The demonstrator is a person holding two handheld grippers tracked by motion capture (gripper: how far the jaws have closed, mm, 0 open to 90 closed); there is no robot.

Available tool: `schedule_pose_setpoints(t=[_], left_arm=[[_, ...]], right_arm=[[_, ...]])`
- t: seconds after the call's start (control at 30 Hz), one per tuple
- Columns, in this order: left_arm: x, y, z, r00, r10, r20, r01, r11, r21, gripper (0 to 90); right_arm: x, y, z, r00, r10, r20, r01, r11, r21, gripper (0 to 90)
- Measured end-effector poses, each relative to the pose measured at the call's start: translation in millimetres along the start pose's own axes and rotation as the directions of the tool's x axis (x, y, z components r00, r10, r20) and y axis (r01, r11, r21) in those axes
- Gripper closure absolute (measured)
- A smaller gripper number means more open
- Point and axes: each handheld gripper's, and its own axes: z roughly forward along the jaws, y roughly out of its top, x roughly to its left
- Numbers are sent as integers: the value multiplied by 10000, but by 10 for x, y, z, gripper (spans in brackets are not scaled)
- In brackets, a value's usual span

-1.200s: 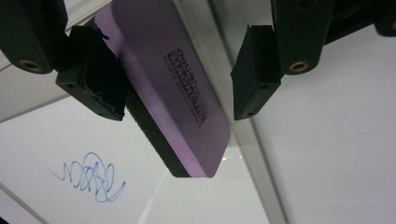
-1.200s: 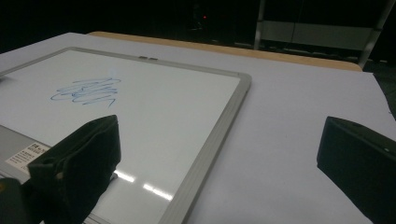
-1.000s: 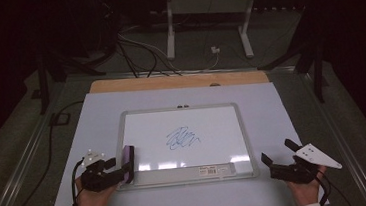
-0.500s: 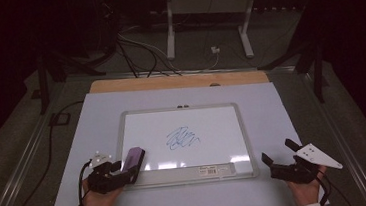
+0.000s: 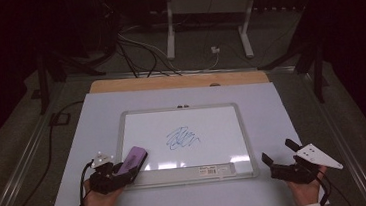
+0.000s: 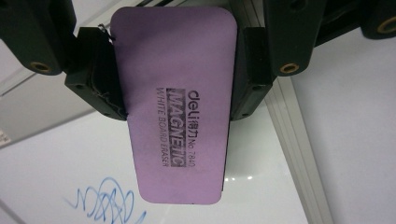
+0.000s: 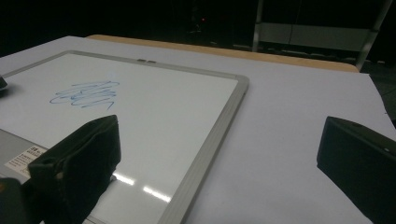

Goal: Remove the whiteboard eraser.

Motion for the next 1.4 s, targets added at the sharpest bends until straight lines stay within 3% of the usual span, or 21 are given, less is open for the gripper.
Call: schedule_pose_setpoints(t=[0.27, 0.43, 0.7, 1.0, 1.4], left_arm=[[-9, 110, -47, 9997, 227, -67, -230, 9991, -353, 417], [-67, 249, -61, 9959, 901, -94, -904, 9946, -503, 417], [-81, 413, -10, 9907, 1357, -110, -1362, 9886, -647, 417], [-37, 489, 88, 9895, 1423, -237, -1437, 9867, -761, 417], [-15, 642, 157, 9824, 1850, -255, -1863, 9801, -681, 417]], right_arm=[[-19, 1, -20, 10000, 72, 68, -71, 9999, -80, 1], [-17, 1, -25, 10000, 64, 63, -64, 10000, -76, 1], [-15, 2, -24, 10000, 72, 64, -72, 9999, -90, 1], [-28, 3, -26, 9998, 156, 89, -155, 9998, -124, 1], [-21, 2, -10, 9999, 133, 75, -132, 9999, -95, 1]])
